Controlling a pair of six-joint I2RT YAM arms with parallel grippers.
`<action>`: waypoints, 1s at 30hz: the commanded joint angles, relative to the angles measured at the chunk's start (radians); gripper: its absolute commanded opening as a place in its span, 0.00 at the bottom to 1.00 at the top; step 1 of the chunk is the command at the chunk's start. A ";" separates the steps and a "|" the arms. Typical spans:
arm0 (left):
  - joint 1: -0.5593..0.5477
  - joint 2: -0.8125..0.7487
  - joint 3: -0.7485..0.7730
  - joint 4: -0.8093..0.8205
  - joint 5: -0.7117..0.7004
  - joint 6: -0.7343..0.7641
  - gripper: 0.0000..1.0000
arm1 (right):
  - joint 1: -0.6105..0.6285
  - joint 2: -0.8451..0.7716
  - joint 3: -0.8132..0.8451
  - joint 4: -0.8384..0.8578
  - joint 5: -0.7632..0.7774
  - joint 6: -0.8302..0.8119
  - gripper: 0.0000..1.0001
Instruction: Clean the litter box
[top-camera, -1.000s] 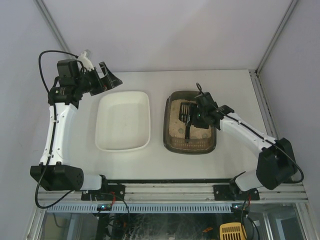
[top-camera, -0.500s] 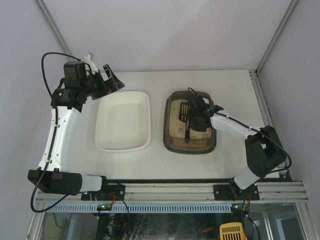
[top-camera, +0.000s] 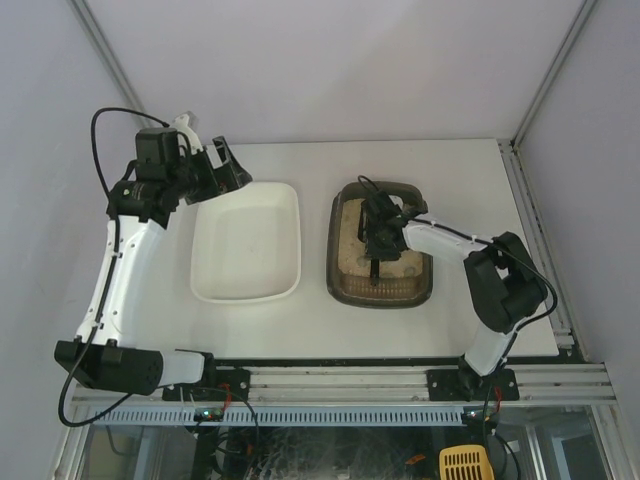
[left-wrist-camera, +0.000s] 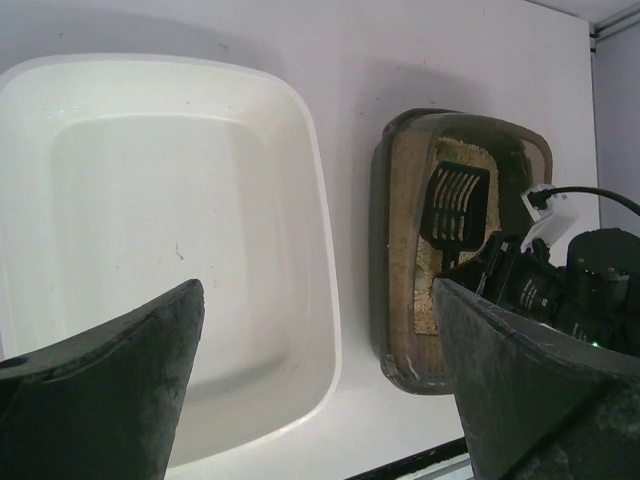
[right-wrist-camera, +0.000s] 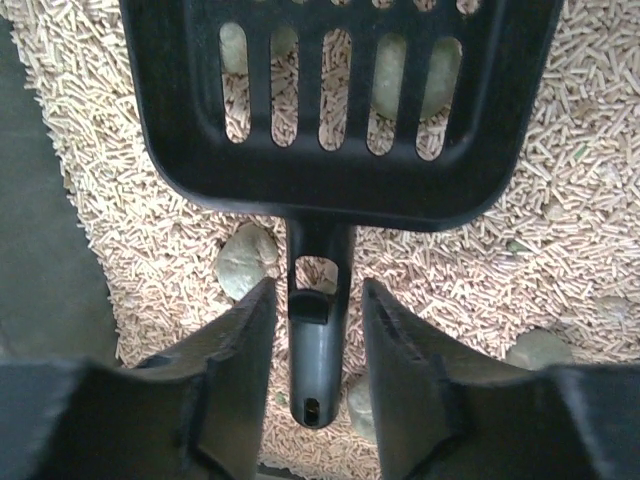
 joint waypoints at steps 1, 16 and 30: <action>-0.011 -0.029 -0.020 0.023 -0.008 0.024 1.00 | 0.003 0.035 0.064 0.027 0.026 -0.025 0.35; -0.077 -0.007 -0.043 0.100 0.019 0.185 1.00 | 0.006 -0.113 0.083 -0.049 0.084 -0.092 0.00; -0.252 0.636 0.480 -0.089 0.500 0.298 1.00 | 0.071 -0.272 0.083 -0.170 0.032 -0.083 0.00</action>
